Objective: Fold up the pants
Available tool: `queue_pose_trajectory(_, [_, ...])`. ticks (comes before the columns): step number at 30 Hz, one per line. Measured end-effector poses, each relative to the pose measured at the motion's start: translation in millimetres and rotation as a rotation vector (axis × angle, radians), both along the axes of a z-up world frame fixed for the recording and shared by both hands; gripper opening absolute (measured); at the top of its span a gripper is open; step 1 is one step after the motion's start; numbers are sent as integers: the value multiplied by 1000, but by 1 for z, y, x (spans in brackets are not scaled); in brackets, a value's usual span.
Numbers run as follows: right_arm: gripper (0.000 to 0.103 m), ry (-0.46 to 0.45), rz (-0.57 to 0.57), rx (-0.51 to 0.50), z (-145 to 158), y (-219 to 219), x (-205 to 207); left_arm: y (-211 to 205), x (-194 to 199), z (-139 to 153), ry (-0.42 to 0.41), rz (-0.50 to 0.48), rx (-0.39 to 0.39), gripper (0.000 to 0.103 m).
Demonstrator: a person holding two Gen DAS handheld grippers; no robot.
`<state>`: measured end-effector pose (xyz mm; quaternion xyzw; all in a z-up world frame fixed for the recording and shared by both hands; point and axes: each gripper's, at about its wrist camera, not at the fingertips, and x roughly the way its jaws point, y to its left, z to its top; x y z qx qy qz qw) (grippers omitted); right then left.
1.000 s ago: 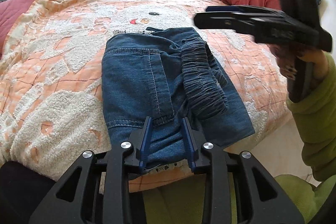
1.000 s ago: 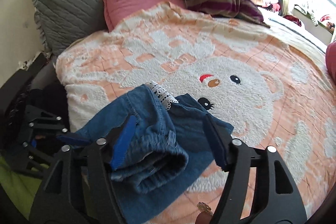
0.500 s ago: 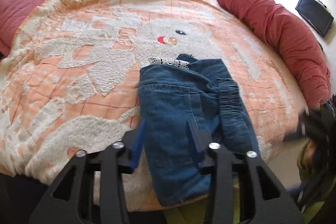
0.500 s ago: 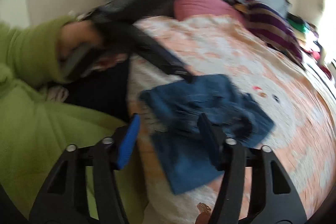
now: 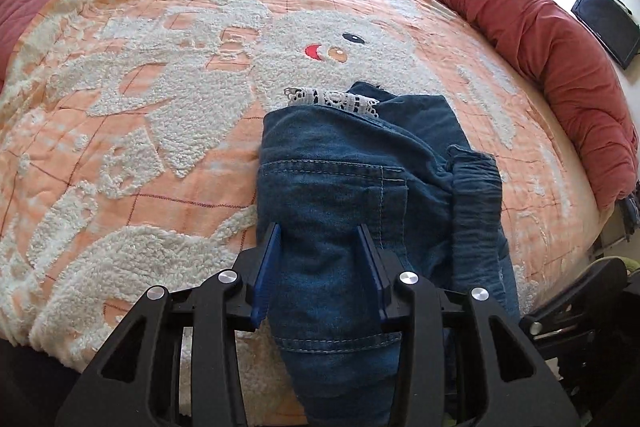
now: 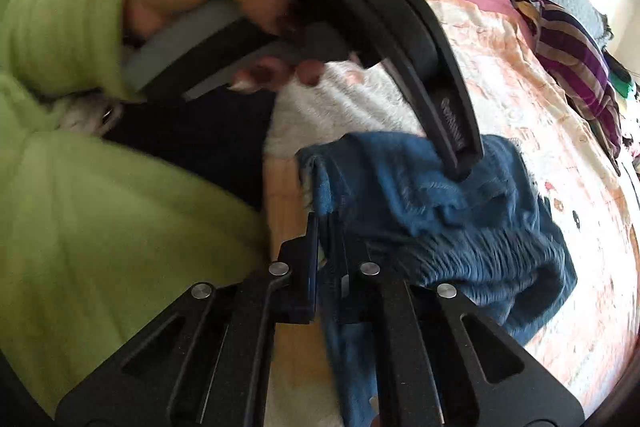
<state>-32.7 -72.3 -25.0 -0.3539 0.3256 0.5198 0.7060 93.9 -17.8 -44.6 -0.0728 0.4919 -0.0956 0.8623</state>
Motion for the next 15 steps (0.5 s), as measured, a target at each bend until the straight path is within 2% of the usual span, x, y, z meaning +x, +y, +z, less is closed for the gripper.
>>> queue_pose_trajectory(3, [1, 28, -35, -8, -13, -2, 2, -2, 0, 0, -18, 6, 2, 37])
queue_pose_trajectory(5, [4, 34, -42, -2, -11, -3, -1, -3, -3, 1, -33, 10, 9, 37])
queue_pose_trajectory(7, [10, 71, -53, 31, 2, -7, -1, -3, -8, 5, -49, 23, 4, 38])
queue_pose_trajectory(10, [15, 44, -91, 59, 24, -19, 1, -4, -13, 11, -80, 27, 4, 39])
queue_pose_trajectory(13, [20, 42, -151, 154, 52, -38, 6, -7, -18, 19, -107, 30, 9, 43])
queue_pose_trajectory(15, [37, 22, -211, 212, 66, -52, 11, -9, -21, 25, -127, 30, 20, 44])
